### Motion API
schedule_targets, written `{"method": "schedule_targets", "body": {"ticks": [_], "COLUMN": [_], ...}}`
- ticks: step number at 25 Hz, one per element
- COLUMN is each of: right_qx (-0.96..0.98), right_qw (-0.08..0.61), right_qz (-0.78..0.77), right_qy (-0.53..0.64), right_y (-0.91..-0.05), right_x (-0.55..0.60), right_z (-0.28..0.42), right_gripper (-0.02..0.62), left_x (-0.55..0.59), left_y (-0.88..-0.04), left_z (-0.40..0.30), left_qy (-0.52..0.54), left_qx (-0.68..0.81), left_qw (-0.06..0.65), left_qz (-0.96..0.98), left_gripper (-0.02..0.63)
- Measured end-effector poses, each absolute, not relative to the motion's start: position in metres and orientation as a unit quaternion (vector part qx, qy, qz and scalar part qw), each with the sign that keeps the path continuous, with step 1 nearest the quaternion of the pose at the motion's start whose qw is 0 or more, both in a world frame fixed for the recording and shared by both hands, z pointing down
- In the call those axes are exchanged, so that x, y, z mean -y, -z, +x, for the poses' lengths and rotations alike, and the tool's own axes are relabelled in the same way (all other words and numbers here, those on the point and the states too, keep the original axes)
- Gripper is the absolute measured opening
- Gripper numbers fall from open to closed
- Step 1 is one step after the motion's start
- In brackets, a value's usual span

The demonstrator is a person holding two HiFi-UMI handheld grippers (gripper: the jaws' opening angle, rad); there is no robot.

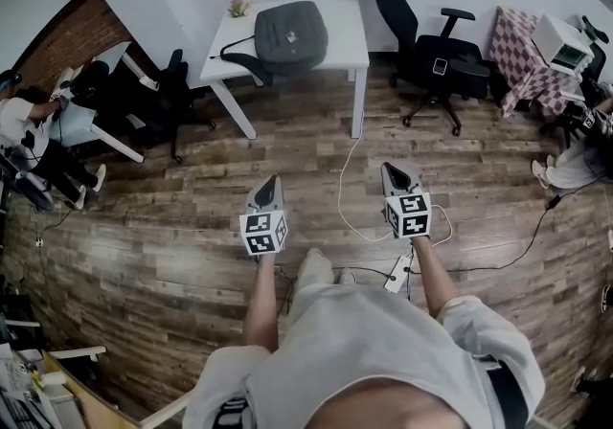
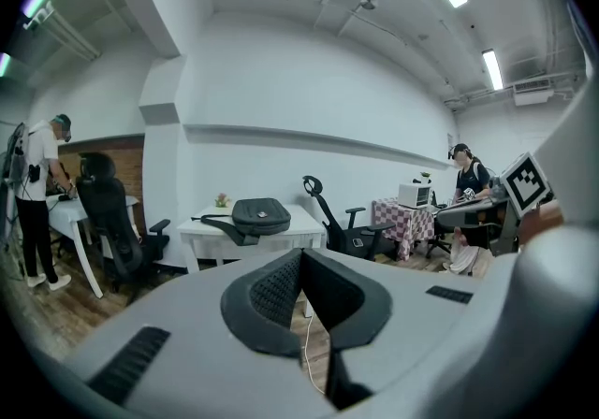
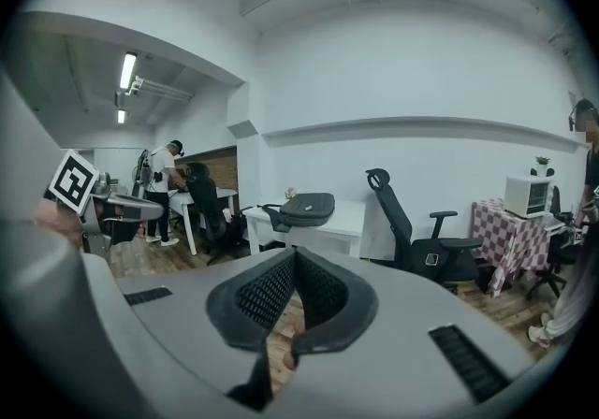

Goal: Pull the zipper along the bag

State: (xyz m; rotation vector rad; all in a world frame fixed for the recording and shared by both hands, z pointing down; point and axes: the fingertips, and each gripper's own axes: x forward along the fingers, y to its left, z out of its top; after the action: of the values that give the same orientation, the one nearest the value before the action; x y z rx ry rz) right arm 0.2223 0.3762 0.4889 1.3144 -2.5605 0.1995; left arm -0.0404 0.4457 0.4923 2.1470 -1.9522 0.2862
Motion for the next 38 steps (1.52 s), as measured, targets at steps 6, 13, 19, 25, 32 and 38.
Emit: {"method": "schedule_targets", "body": {"ticks": [6, 13, 19, 25, 32, 38], "right_qx": [0.883, 0.883, 0.879, 0.872, 0.86, 0.848], "right_qw": [0.133, 0.138, 0.143, 0.153, 0.159, 0.166], "right_qz": [0.444, 0.443, 0.45, 0.46, 0.482, 0.499], "right_qy": [-0.071, -0.064, -0.062, -0.063, -0.061, -0.059], "right_y": [-0.499, -0.508, -0.51, -0.501, -0.487, -0.49], "right_x": [-0.341, -0.273, -0.189, -0.1, 0.002, 0.064], "right_z": [0.206, 0.176, 0.136, 0.094, 0.052, 0.035], "right_gripper": [0.014, 0.014, 0.014, 0.014, 0.014, 0.014], "left_x": [-0.413, -0.343, -0.248, -0.145, -0.027, 0.056], "left_y": [-0.509, -0.52, -0.523, -0.515, -0.504, -0.505], "left_z": [-0.052, -0.081, -0.119, -0.158, -0.201, -0.209], "left_qy": [-0.098, -0.089, -0.086, -0.086, -0.084, -0.089], "left_qx": [0.668, 0.668, 0.657, 0.64, 0.617, 0.589], "left_qw": [0.126, 0.125, 0.126, 0.129, 0.128, 0.123], "left_qz": [0.727, 0.728, 0.738, 0.752, 0.772, 0.794], "left_gripper": [0.026, 0.026, 0.026, 0.026, 0.026, 0.026]}}
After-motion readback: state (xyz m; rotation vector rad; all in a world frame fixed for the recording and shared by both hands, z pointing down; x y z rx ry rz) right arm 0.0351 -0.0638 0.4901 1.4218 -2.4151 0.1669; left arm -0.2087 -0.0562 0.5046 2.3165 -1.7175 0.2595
